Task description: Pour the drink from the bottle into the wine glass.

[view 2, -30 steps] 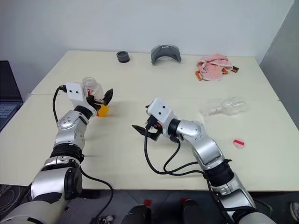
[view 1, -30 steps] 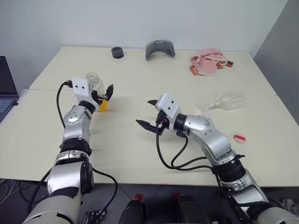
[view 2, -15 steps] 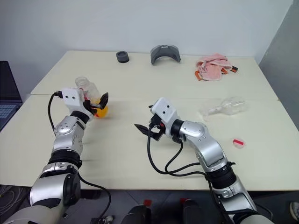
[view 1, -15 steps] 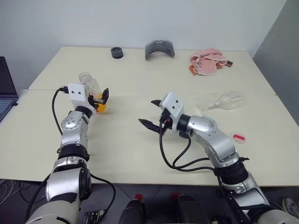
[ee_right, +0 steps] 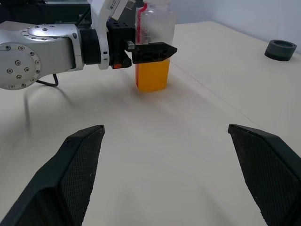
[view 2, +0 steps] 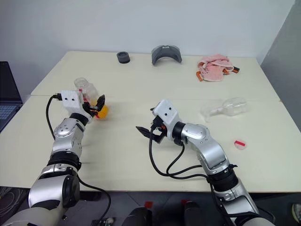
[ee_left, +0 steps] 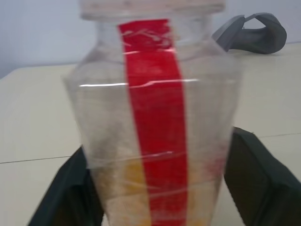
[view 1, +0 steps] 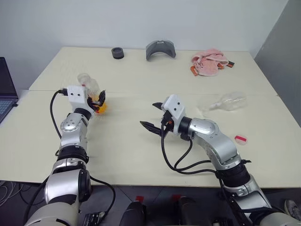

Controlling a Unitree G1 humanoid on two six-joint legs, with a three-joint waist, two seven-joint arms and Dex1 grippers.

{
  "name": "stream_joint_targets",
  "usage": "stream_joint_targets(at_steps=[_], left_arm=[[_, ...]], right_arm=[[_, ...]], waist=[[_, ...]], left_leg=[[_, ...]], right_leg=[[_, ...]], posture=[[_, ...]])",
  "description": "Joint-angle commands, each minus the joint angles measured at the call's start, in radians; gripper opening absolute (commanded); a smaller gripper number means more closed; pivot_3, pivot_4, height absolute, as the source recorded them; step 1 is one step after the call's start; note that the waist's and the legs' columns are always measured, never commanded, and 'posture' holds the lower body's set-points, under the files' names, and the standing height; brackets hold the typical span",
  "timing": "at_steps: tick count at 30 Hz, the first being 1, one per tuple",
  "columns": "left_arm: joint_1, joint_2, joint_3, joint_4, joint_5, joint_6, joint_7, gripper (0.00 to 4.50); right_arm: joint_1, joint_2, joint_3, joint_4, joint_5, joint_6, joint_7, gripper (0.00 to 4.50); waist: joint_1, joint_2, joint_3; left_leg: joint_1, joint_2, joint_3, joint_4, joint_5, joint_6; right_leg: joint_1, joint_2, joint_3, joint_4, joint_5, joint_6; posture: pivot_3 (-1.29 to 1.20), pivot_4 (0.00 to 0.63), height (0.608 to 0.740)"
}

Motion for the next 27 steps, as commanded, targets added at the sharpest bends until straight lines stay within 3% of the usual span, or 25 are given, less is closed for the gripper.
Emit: stream_joint_targets(at_steps=[1, 3, 16, 27], left_arm=[[-0.031, 0.014, 0.017, -0.015, -0.015, -0.027, -0.001, 2.31], [-0.038, 0.011, 0.022, -0.021, -0.024, -0.027, -0.005, 1.87], [-0.099, -0.027, 0.032, 0.008, -0.074, -0.016, -0.049, 1.87], [-0.106, -0.049, -0.003, 0.048, -0.035, -0.009, -0.055, 1.87]], right_arm=[[-0.005, 0.004, -0.023, -0.051, 0.018, -0.001, -0.002, 4.50], [-0.006, 0.005, -0.024, -0.049, 0.018, -0.002, -0.003, 4.50], [-0.022, 0.011, -0.018, -0.025, -0.016, -0.037, -0.022, 4.50], [-0.020, 0.011, -0.022, -0.020, -0.027, -0.038, -0.030, 4.50]], waist=[[0.000, 0.000, 0.000], [0.000, 0.000, 0.000], [0.000, 0.000, 0.000], [0.000, 0.000, 0.000]], left_leg=[[0.000, 0.000, 0.000, 0.000, 0.000, 0.000], [0.000, 0.000, 0.000, 0.000, 0.000, 0.000], [0.000, 0.000, 0.000, 0.000, 0.000, 0.000], [0.000, 0.001, 0.000, 0.000, 0.000, 0.000]], right_leg=[[0.000, 0.000, 0.000, 0.000, 0.000, 0.000], [0.000, 0.000, 0.000, 0.000, 0.000, 0.000], [0.000, 0.000, 0.000, 0.000, 0.000, 0.000], [0.000, 0.001, 0.000, 0.000, 0.000, 0.000]], posture=[[0.00, 0.150, 0.740], [0.00, 0.150, 0.740], [0.00, 0.150, 0.740], [0.00, 0.150, 0.740]])
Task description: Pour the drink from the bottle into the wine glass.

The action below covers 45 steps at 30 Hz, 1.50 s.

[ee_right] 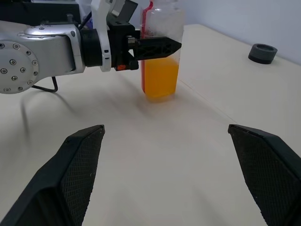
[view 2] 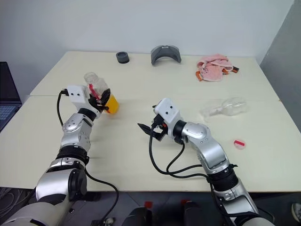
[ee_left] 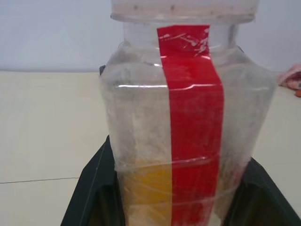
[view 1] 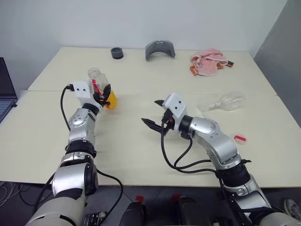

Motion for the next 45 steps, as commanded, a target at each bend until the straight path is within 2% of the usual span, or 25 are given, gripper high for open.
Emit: stream_joint_targets(at_steps=[1, 3, 5, 10, 11, 12, 19, 28, 45], left_arm=[[-0.030, 0.011, -0.008, -0.001, 0.016, -0.009, 0.003, 1.87], [-0.027, 0.012, -0.012, 0.004, 0.021, -0.010, -0.002, 1.87], [-0.023, 0.012, -0.011, 0.007, 0.022, -0.008, -0.001, 2.62], [-0.013, 0.020, -0.020, 0.002, 0.037, -0.019, -0.004, 4.13], [-0.011, 0.022, -0.023, 0.002, 0.043, -0.023, -0.002, 4.40], [-0.008, 0.023, -0.024, 0.000, 0.046, -0.026, -0.001, 4.48], [0.031, 0.029, -0.044, -0.035, 0.081, -0.050, 0.022, 4.48], [0.146, 0.033, -0.042, -0.176, 0.092, -0.030, 0.061, 4.48], [0.422, 0.019, -0.046, -0.574, 0.068, 0.152, 0.074, 4.48]], right_arm=[[-0.018, 0.007, -0.013, -0.022, 0.004, -0.018, -0.003, 4.50], [-0.018, 0.009, -0.013, -0.021, 0.003, -0.018, -0.001, 4.50], [-0.018, 0.010, -0.013, -0.022, 0.004, -0.016, 0.000, 4.50], [-0.016, 0.011, -0.014, -0.024, 0.005, -0.014, 0.002, 4.50], [-0.016, 0.012, -0.014, -0.023, 0.006, -0.014, 0.002, 4.50], [-0.016, 0.013, -0.014, -0.024, 0.007, -0.014, 0.003, 4.50], [-0.013, 0.014, -0.014, -0.025, 0.009, -0.012, 0.007, 4.50], [0.021, -0.010, -0.022, -0.053, 0.019, -0.008, 0.019, 4.50], [0.199, -0.153, -0.067, -0.230, 0.030, 0.032, 0.001, 4.50]], waist=[[0.000, 0.000, 0.000], [0.000, 0.000, 0.000], [0.000, 0.000, 0.000], [0.000, 0.000, 0.000], [0.000, 0.000, 0.000], [0.000, 0.000, 0.000], [0.000, 0.000, 0.000], [0.000, 0.000, 0.000], [0.001, 0.000, 0.000]], left_leg=[[0.000, 0.000, 0.000, 0.000, 0.000, 0.000], [0.000, 0.000, 0.000, 0.000, 0.000, 0.000], [0.000, 0.000, 0.000, 0.000, 0.000, 0.000], [0.000, 0.000, 0.000, 0.000, 0.000, 0.000], [0.000, 0.000, 0.000, 0.000, 0.000, 0.000], [0.000, 0.000, 0.000, 0.000, 0.000, 0.000], [0.000, 0.000, 0.000, 0.000, 0.000, 0.000], [0.000, 0.000, 0.000, 0.000, 0.000, 0.000], [0.001, 0.001, 0.001, 0.000, -0.001, 0.002]], right_leg=[[0.000, 0.000, 0.000, 0.000, 0.000, 0.000], [0.000, 0.000, 0.000, 0.000, 0.000, 0.000], [0.000, 0.000, 0.000, 0.000, 0.000, 0.000], [0.000, 0.000, 0.000, 0.000, 0.000, 0.000], [0.000, 0.000, 0.000, 0.000, 0.000, 0.000], [0.000, 0.000, 0.000, 0.000, 0.000, 0.000], [0.000, 0.000, 0.000, 0.000, 0.000, 0.000], [0.000, 0.000, 0.001, 0.000, 0.000, 0.000], [0.000, 0.000, 0.003, 0.000, 0.000, 0.000]], posture=[[0.00, 0.150, 0.740], [0.00, 0.150, 0.740], [0.00, 0.150, 0.740], [0.00, 0.150, 0.740], [0.00, 0.150, 0.740], [0.00, 0.150, 0.740], [0.00, 0.150, 0.740], [0.00, 0.150, 0.740], [0.00, 0.150, 0.740]])
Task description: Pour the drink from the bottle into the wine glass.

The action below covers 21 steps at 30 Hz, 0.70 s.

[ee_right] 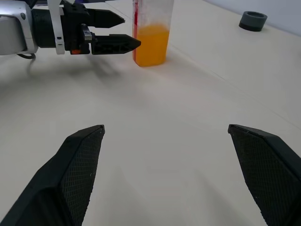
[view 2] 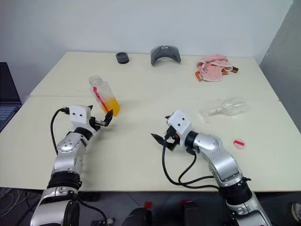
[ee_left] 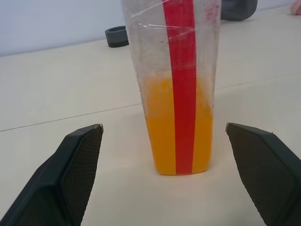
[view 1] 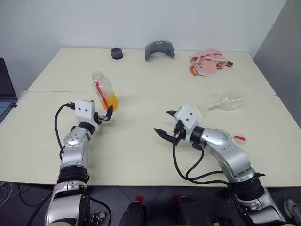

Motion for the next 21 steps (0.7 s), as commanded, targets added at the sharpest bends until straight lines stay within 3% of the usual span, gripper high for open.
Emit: stream_joint_targets(at_steps=[1, 9, 14, 18, 21], left_arm=[[0.064, 0.016, -0.005, -0.128, -0.003, -0.003, -0.016, 4.48], [0.204, 0.030, -0.032, -0.329, -0.066, 0.060, -0.159, 4.48], [0.240, 0.064, -0.119, -0.506, -0.175, 0.189, -0.364, 4.48], [0.184, 0.107, -0.168, -0.566, -0.247, 0.300, -0.487, 4.48], [0.147, 0.134, -0.199, -0.593, -0.288, 0.362, -0.572, 4.48]], right_arm=[[0.031, -0.020, -0.050, -0.095, 0.025, 0.022, -0.006, 4.50], [0.155, -0.016, -0.199, -0.237, 0.150, 0.162, -0.049, 4.50], [0.240, 0.110, -0.445, -0.264, 0.360, 0.348, -0.174, 4.50], [0.118, 0.216, -0.668, -0.116, 0.482, 0.471, -0.346, 4.50], [0.005, 0.221, -0.791, 0.018, 0.523, 0.487, -0.443, 4.50]], waist=[[0.000, 0.000, 0.000], [0.006, 0.000, 0.000], [0.011, 0.000, 0.000], [0.008, 0.001, 0.001], [0.005, 0.003, 0.001]], left_leg=[[0.000, 0.000, 0.000, 0.000, 0.000, 0.000], [0.000, 0.001, 0.000, 0.000, 0.000, 0.001], [0.000, 0.001, 0.000, 0.000, -0.001, 0.001], [0.002, 0.002, 0.003, -0.001, 0.000, 0.001], [0.005, 0.002, 0.005, -0.001, 0.000, 0.001]], right_leg=[[0.000, 0.000, 0.000, 0.000, 0.000, 0.000], [0.001, 0.000, 0.002, 0.000, 0.000, 0.000], [0.002, 0.001, 0.002, 0.000, 0.000, 0.000], [0.003, 0.003, 0.003, 0.000, 0.000, 0.000], [0.003, 0.005, 0.004, 0.002, 0.000, 0.000]], posture=[[0.00, 0.150, 0.740], [0.00, 0.150, 0.740], [0.00, 0.150, 0.740], [0.00, 0.150, 0.740], [0.00, 0.150, 0.740]])
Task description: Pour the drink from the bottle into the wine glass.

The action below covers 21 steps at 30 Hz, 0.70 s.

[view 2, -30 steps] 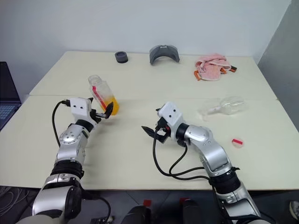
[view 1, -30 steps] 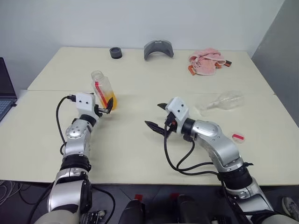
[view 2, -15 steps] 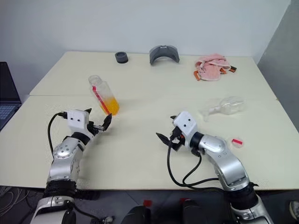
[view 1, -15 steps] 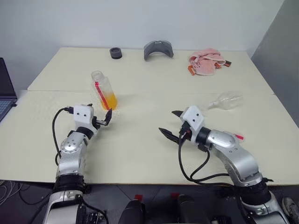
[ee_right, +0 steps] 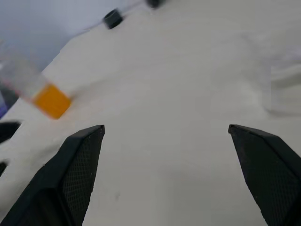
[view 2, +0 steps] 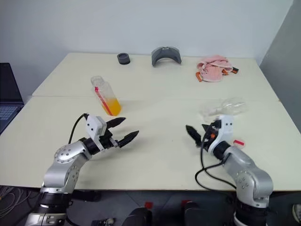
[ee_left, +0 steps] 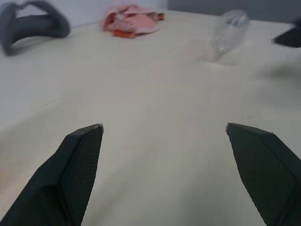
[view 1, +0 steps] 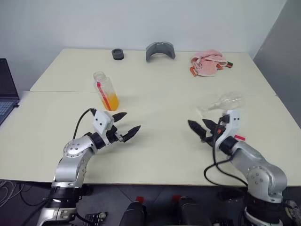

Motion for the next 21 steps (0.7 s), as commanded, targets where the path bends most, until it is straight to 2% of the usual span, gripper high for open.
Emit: stream_joint_targets(at_steps=[1, 6, 12, 21], left_arm=[[-0.037, 0.036, -0.030, -0.062, -0.060, 0.064, -0.105, 4.48], [-0.072, 0.068, -0.071, -0.073, -0.078, 0.103, -0.205, 4.48], [-0.100, 0.063, -0.084, -0.059, -0.072, 0.105, -0.229, 4.48], [-0.110, 0.052, -0.090, -0.025, -0.055, 0.083, -0.245, 4.48]], right_arm=[[-0.110, -0.013, -0.130, 0.126, 0.051, 0.006, -0.106, 4.50], [-0.245, -0.048, -0.206, 0.358, 0.073, -0.016, -0.156, 4.50], [-0.394, -0.112, -0.270, 0.661, 0.097, -0.083, -0.151, 4.50], [-0.532, -0.165, -0.266, 1.020, 0.064, -0.241, -0.119, 4.50]], waist=[[-0.004, 0.001, 0.000], [-0.009, 0.001, 0.000], [-0.009, 0.003, 0.001], [-0.009, 0.003, 0.001]], left_leg=[[0.001, 0.000, 0.001, 0.000, 0.000, 0.000], [0.001, 0.000, 0.003, -0.002, 0.000, 0.000], [0.001, 0.001, 0.010, -0.001, 0.000, 0.000], [0.000, 0.002, 0.013, -0.002, 0.000, 0.001]], right_leg=[[0.000, 0.001, 0.001, 0.000, 0.000, 0.000], [-0.001, 0.001, 0.002, 0.000, 0.000, 0.000], [-0.001, 0.001, 0.004, 0.000, 0.000, 0.000], [-0.001, 0.000, 0.005, 0.000, 0.000, 0.000]], posture=[[0.00, 0.150, 0.740], [0.00, 0.150, 0.740], [0.00, 0.150, 0.740], [0.00, 0.150, 0.740]])
